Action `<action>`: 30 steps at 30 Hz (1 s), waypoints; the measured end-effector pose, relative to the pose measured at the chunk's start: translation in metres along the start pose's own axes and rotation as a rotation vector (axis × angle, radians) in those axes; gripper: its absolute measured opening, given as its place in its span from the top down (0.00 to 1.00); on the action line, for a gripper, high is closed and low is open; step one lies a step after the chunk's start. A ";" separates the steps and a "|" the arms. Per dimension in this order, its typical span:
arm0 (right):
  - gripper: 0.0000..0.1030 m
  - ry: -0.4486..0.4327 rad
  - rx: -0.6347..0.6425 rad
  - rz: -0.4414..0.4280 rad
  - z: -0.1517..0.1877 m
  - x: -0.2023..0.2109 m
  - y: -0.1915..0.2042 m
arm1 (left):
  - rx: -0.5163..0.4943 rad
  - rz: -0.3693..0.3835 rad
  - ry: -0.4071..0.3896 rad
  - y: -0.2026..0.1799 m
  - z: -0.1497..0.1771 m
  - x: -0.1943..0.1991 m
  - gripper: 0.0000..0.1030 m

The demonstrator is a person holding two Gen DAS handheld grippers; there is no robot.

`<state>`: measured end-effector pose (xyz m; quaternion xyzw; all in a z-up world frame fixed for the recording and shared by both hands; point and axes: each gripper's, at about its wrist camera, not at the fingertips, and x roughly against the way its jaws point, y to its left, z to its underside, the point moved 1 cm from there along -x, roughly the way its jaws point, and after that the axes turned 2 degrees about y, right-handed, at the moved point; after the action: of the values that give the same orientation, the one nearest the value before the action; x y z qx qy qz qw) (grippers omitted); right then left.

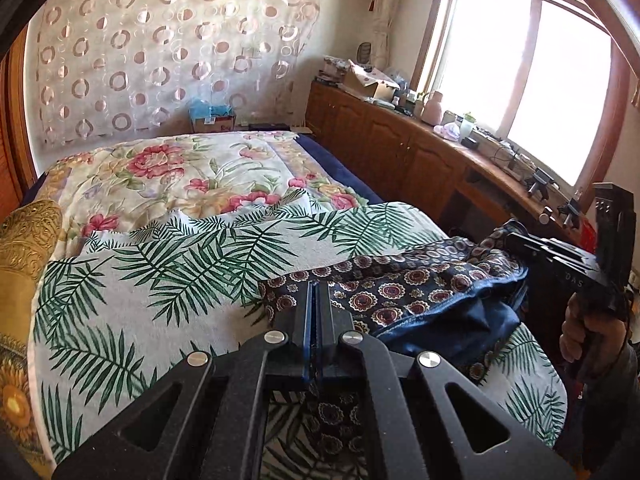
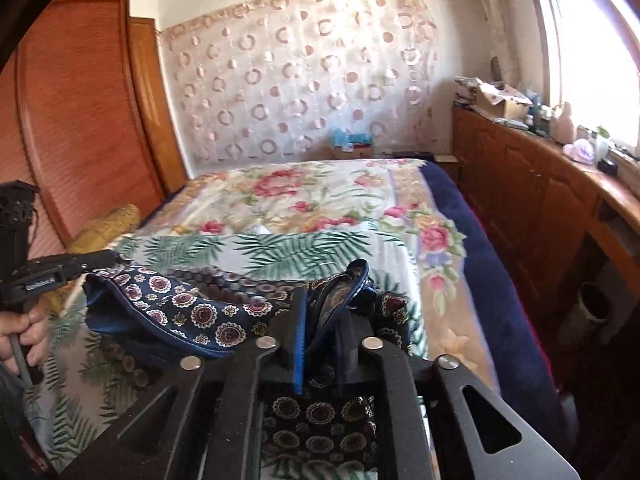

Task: Fold small clothes
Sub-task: 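Grasp the folded navy shirt bundle with both grippers, then lift the navy shirt bundle with both grippers off the bed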

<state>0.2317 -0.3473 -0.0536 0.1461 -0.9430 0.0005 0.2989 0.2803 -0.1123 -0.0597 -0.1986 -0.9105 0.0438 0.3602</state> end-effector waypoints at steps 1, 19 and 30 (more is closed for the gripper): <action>0.77 0.004 0.000 0.033 -0.004 -0.001 0.001 | 0.002 -0.005 0.012 0.002 -0.001 -0.007 0.98; 0.49 0.122 0.084 0.048 0.008 -0.030 0.001 | -0.034 0.018 0.015 0.016 -0.004 0.005 0.24; 0.97 0.096 0.083 0.002 -0.006 -0.039 -0.005 | -0.040 -0.008 0.119 0.024 -0.002 -0.043 0.24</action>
<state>0.2664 -0.3405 -0.0710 0.1573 -0.9269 0.0470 0.3375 0.3179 -0.1071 -0.0907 -0.2043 -0.8890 0.0123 0.4096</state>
